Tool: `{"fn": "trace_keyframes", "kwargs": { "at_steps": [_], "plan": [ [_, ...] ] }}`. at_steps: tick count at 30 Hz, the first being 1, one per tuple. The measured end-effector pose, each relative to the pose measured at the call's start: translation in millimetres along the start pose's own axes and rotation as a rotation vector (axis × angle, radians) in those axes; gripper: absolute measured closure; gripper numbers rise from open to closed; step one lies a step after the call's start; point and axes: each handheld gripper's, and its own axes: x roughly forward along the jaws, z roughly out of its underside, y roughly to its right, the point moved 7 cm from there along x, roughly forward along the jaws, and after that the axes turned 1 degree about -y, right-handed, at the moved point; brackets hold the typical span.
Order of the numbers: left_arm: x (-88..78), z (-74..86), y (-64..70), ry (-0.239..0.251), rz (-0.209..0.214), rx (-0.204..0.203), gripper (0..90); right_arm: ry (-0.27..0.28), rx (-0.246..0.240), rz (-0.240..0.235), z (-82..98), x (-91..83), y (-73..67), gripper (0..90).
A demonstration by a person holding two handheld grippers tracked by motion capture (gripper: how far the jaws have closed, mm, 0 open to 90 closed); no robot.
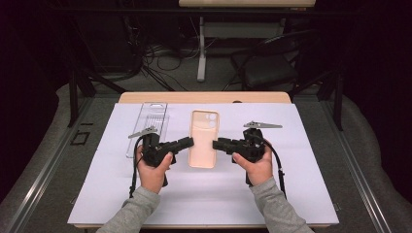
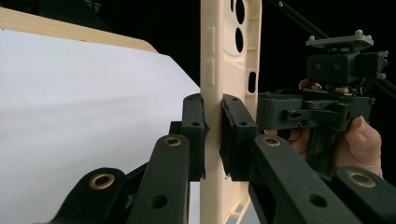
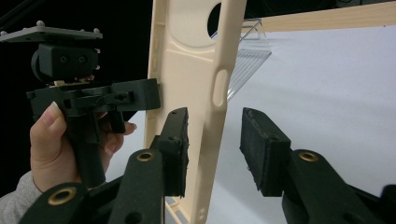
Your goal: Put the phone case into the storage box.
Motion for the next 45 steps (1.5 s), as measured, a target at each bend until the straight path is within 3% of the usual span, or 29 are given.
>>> {"fn": "trace_keyframes", "kwargs": {
  "at_steps": [18, 45],
  "plan": [
    [2.4, 2.0, 3.1, -0.001, 0.005, -0.003, 81.4, -0.013, 0.022, -0.01, 2.2, 1.6, 1.7, 73.7],
    [4.5, 4.0, 5.7, -0.009, 0.017, -0.005, 81.3, -0.025, 0.052, -0.039, 4.4, 3.5, 1.2, 79.3]
  ]
}}
